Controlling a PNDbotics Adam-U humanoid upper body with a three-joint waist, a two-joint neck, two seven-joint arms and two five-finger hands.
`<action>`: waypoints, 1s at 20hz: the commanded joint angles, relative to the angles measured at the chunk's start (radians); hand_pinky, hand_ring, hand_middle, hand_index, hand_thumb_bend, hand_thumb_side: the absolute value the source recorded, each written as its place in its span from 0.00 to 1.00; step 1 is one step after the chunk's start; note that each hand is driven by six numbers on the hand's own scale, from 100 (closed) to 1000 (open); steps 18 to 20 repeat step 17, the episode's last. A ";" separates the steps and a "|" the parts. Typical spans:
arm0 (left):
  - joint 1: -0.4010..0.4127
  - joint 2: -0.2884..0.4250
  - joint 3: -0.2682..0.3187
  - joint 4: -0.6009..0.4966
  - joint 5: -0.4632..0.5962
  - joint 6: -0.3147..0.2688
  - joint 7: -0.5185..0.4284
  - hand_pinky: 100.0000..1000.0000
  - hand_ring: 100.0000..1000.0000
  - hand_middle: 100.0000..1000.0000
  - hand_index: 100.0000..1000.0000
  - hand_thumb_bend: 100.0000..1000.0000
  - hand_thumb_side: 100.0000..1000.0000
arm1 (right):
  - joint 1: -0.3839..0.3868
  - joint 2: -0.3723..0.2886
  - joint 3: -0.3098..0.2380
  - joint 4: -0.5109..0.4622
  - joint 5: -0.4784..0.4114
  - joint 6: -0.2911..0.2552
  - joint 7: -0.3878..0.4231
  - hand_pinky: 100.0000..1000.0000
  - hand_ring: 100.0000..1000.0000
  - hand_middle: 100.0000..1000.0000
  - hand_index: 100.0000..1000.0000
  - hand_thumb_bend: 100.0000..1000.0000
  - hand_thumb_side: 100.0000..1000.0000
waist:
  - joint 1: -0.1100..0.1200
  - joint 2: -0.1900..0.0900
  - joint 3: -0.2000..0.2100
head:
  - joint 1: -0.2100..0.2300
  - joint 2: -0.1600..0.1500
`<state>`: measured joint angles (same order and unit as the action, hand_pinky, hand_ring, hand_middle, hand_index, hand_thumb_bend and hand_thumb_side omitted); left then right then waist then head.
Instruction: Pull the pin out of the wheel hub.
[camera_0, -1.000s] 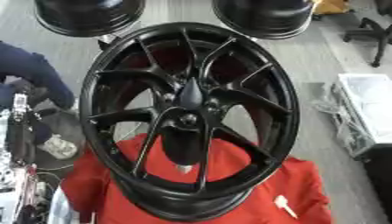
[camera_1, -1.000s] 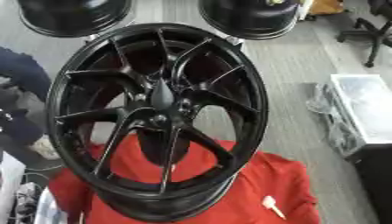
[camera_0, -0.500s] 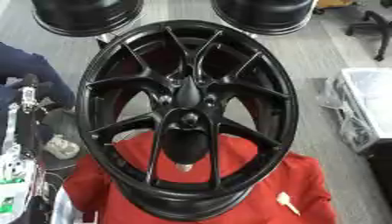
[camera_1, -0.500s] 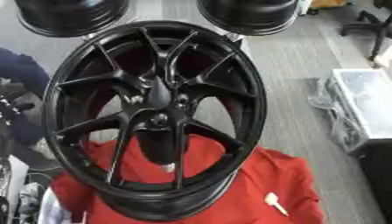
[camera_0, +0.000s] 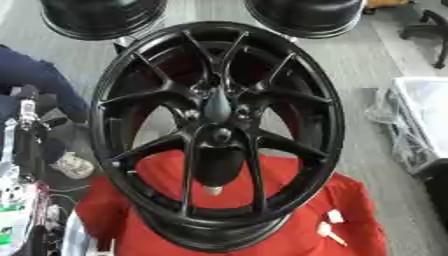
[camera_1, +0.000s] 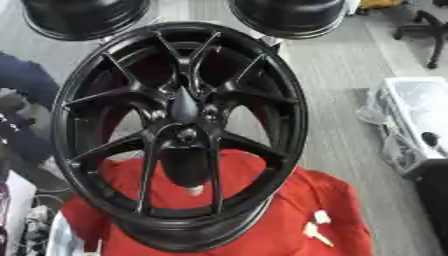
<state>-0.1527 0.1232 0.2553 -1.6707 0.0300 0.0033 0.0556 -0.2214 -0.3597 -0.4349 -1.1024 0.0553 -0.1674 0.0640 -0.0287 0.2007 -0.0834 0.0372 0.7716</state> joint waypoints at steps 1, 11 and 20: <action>-0.007 0.009 -0.006 -0.018 0.003 -0.001 -0.007 0.66 0.81 0.69 0.64 0.21 0.79 | 0.048 0.038 -0.020 -0.102 -0.022 -0.022 -0.056 0.79 0.84 0.83 0.90 0.58 0.31 | 0.001 -0.021 0.003 | -0.008 -0.002; -0.011 0.005 -0.012 -0.024 0.006 -0.003 -0.011 0.66 0.81 0.69 0.64 0.20 0.79 | 0.084 0.159 0.083 -0.375 -0.045 -0.007 -0.220 0.76 0.78 0.75 0.85 0.50 0.30 | 0.008 -0.013 0.005 | -0.017 -0.002; -0.012 0.003 -0.014 -0.026 0.007 -0.001 -0.012 0.66 0.81 0.69 0.64 0.20 0.79 | 0.088 0.174 0.132 -0.478 -0.063 0.009 -0.234 0.76 0.76 0.73 0.84 0.49 0.30 | 0.007 -0.010 0.007 | -0.017 -0.002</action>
